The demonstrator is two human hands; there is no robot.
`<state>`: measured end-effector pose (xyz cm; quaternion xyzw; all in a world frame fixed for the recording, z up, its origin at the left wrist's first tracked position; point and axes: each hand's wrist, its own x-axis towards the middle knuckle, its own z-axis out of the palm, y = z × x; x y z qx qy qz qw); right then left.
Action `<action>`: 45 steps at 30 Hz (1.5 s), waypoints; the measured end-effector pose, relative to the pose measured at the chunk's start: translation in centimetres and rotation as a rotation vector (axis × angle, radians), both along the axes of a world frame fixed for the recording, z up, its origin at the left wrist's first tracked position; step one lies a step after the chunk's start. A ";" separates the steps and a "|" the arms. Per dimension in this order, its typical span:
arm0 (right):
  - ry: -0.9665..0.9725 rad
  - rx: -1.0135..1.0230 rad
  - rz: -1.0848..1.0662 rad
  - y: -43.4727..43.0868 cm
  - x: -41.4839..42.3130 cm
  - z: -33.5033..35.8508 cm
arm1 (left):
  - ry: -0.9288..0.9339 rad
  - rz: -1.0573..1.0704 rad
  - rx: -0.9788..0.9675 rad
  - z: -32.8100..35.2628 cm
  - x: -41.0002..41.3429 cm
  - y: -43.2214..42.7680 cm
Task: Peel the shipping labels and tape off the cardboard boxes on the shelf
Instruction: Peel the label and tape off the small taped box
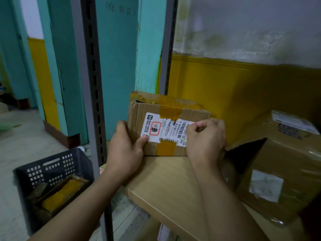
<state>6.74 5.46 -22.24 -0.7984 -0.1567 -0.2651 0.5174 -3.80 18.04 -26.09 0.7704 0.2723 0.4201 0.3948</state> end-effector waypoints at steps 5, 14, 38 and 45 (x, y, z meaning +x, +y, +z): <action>-0.006 0.005 0.014 0.0 0.1 -0.1 | -0.011 -0.011 -0.014 0.1 -0.1 -0.1; -0.038 0.037 0.021 0.1 -0.1 0.0 | -0.010 0.012 -0.036 0.2 -0.1 -0.2; -0.105 0.003 0.060 -0.1 0.1 -0.7 | 0.007 0.035 -0.037 0.5 -0.2 -0.3; -0.127 0.043 0.066 -0.1 0.1 -1.1 | 0.005 0.034 -0.039 0.4 -0.2 -0.2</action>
